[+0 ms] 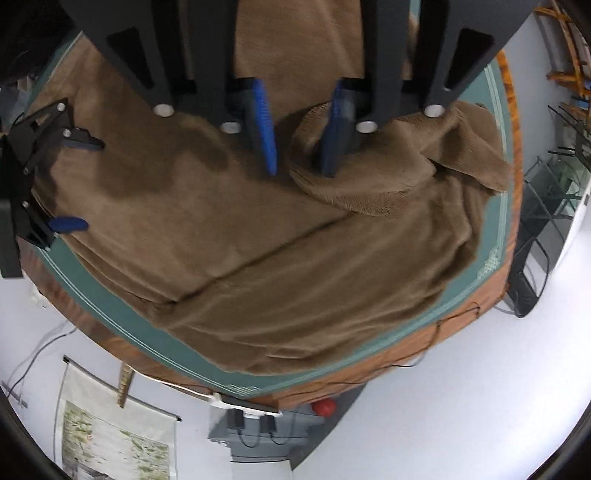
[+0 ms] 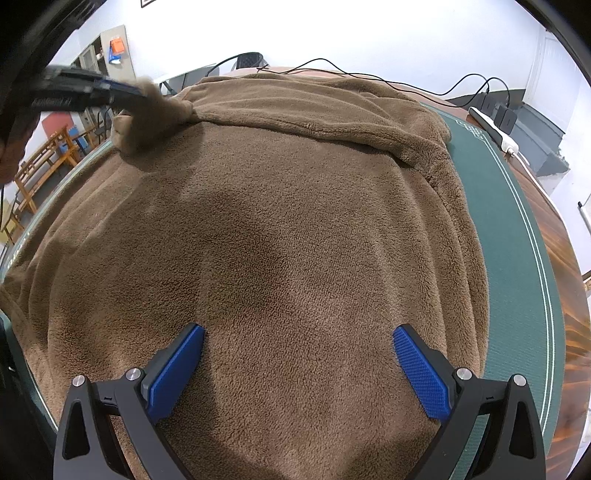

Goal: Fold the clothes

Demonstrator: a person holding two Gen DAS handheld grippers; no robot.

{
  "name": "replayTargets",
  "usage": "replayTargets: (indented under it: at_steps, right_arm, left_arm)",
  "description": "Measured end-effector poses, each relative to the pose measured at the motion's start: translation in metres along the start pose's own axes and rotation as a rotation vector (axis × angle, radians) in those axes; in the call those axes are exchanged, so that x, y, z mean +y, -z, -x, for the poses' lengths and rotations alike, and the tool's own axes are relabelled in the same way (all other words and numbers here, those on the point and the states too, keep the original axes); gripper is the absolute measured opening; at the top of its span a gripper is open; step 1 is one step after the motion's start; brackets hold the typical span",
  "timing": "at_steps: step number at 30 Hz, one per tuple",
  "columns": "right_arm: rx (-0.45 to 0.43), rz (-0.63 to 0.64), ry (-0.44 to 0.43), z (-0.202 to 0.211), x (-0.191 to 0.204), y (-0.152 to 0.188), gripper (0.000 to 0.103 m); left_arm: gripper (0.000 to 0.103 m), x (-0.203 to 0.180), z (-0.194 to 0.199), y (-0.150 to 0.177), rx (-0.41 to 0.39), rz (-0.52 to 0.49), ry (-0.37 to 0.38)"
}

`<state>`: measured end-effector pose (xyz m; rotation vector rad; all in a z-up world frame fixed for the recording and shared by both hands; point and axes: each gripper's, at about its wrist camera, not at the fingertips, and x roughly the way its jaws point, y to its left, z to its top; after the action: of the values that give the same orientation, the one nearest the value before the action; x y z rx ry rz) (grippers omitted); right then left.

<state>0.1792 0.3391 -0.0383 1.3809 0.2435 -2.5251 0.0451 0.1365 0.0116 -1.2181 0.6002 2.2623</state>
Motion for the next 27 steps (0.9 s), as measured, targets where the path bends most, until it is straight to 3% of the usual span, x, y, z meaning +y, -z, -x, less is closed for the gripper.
replayTargets:
  at_steps: [2,6,9,15,19,21,22,27]
  right_arm:
    - [-0.001,0.0,-0.003,0.0,0.0,0.0,0.103]
    - [-0.004,-0.005,-0.019,0.0,-0.002,0.0,0.103]
    - [-0.009,-0.013,-0.032,0.001,-0.004,0.0,0.103]
    - [-0.001,-0.005,-0.032,0.001,-0.003,0.001,0.103]
    - [0.07,0.003,-0.033,-0.002,-0.002,-0.01,0.103]
    - [0.103,-0.026,-0.107,0.002,-0.002,-0.026,0.103]
    - [0.083,-0.03,-0.152,0.008,-0.001,-0.035,0.103]
    - [-0.076,0.128,-0.174,0.039,0.043,-0.102,0.103]
  left_arm:
    - [0.063,-0.012,0.003,0.002,-0.005,-0.006,0.01]
    - [0.066,-0.04,0.014,0.0,-0.038,-0.015,0.034]
    - [0.068,-0.051,0.026,0.004,-0.055,0.043,0.055]
    - [0.07,-0.021,0.049,0.038,-0.046,0.351,0.02]
    - [0.072,0.022,0.073,0.074,-0.043,0.596,0.003]
    - [0.077,0.043,0.084,0.09,-0.047,0.686,-0.007]
    - [0.077,0.054,0.088,0.097,-0.053,0.729,-0.013]
    - [0.078,0.102,0.093,0.12,-0.058,0.874,-0.035]
